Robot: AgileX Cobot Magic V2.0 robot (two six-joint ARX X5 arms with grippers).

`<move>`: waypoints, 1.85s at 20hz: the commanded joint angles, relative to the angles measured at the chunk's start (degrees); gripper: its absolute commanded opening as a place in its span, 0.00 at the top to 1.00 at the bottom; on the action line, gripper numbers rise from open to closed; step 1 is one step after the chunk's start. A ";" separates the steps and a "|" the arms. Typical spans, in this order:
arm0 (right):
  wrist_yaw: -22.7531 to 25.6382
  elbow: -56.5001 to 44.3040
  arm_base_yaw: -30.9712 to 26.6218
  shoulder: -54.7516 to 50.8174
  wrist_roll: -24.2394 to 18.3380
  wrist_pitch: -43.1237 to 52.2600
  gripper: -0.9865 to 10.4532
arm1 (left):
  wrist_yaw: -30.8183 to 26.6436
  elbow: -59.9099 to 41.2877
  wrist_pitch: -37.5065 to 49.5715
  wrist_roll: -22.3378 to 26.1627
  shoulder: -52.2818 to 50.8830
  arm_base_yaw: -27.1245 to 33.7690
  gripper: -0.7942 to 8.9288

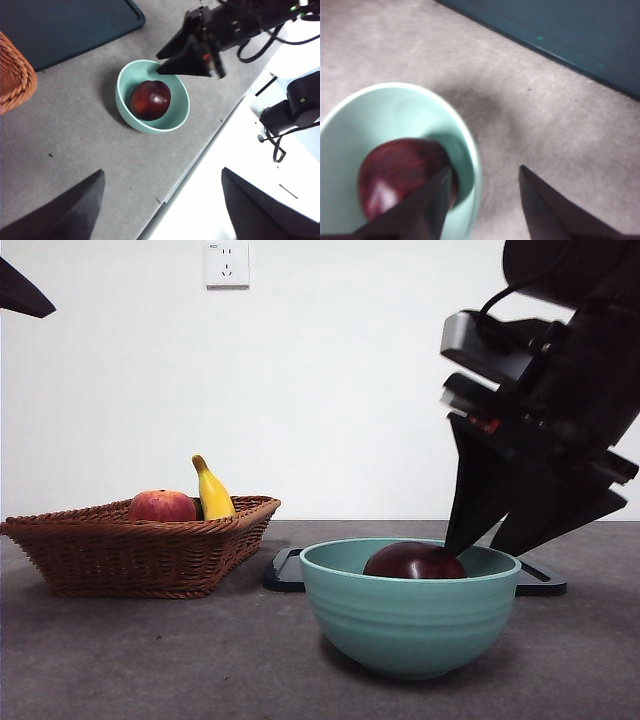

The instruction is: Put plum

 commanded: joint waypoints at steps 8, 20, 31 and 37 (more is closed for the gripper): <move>1.62 0.24 2.12 3.80 0.57 2.78 0.91 | 0.26 0.42 1.01 1.14 0.28 -0.22 0.53; 2.36 10.27 1.40 2.71 3.50 -0.90 0.91 | 0.26 0.42 1.01 1.33 0.28 -0.22 0.53; 2.93 31.10 -9.66 19.65 -2.01 -4.94 0.91 | 0.26 0.42 0.98 1.33 0.28 -0.22 0.53; 2.89 34.91 -12.46 29.33 -3.43 -1.92 0.91 | 0.26 0.42 0.94 1.31 0.28 -0.22 0.53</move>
